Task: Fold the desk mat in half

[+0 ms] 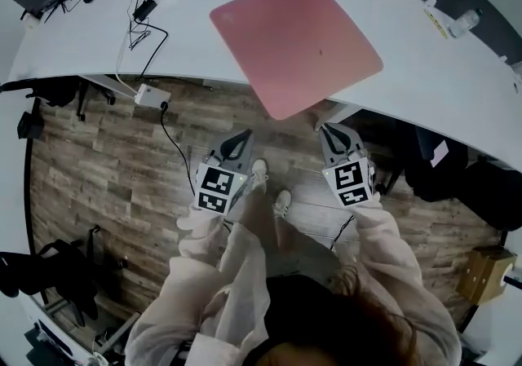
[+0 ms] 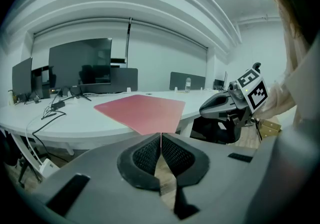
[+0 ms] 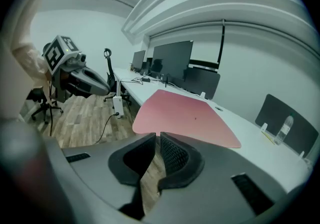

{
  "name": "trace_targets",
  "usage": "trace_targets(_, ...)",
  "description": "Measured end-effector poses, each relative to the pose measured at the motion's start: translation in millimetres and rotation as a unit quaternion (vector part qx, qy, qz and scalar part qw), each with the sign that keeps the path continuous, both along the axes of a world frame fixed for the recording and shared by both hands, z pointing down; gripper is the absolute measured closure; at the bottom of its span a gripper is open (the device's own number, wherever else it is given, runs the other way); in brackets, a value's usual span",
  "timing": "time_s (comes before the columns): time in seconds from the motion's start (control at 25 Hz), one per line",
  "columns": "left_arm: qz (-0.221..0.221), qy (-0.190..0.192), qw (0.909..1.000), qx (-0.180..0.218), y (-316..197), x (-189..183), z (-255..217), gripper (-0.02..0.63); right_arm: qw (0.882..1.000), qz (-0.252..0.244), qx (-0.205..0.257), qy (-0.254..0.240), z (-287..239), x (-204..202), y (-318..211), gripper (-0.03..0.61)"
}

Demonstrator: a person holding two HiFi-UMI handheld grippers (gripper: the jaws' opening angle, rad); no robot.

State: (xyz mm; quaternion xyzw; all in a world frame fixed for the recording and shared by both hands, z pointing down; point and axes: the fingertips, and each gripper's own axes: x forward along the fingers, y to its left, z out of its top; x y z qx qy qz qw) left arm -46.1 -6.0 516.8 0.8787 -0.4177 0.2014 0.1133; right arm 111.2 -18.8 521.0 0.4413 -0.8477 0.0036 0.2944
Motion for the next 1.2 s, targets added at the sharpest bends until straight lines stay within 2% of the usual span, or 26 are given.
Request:
trace_targets(0.12, 0.004, 0.000, 0.9999, -0.013, -15, 3, 17, 0.584, 0.998, -0.039, 0.021, 0.054, 15, -7, -16, 0.517)
trace_targets(0.2, 0.006, 0.001, 0.9998, -0.020, -23, 4, 27, 0.584, 0.991, -0.074, 0.042, 0.103, 26, -13, -26, 0.478)
trace_targets(0.32, 0.009, 0.006, 0.9996, -0.024, -36, 4, 40, 0.584, 0.973, -0.122, 0.070, 0.181, 46, -21, -43, 0.370)
trace_targets(0.44, 0.012, 0.006, 0.9997, -0.022, -48, 3, 54, 0.584, 0.954, -0.152, 0.096, 0.241, 63, -25, -58, 0.316)
trace_targets(0.76, 0.004, 0.018, 0.9990, -0.040, -66, -7, 84, 0.584, 0.912, -0.190, 0.157, 0.327, 84, -40, -84, 0.310)
trace_targets(0.88, 0.005, 0.020, 0.9987, -0.047, -67, -11, 87, 0.584, 0.912, -0.199, 0.155, 0.322, 81, -47, -85, 0.362)
trace_targets(1.0, 0.014, 0.020, 0.9986, -0.048, -72, -13, 84, 0.584, 0.917, -0.210, 0.150, 0.305, 74, -51, -79, 0.441)
trace_targets(1.08, 0.022, 0.019, 0.9985, -0.046, -78, -13, 80, 0.584, 0.923, -0.204, 0.153, 0.288, 63, -52, -79, 0.506)
trace_targets(1.2, 0.031, 0.017, 0.9984, -0.044, -86, -13, 74, 0.584, 0.936, -0.190, 0.140, 0.262, 49, -54, -84, 0.535)
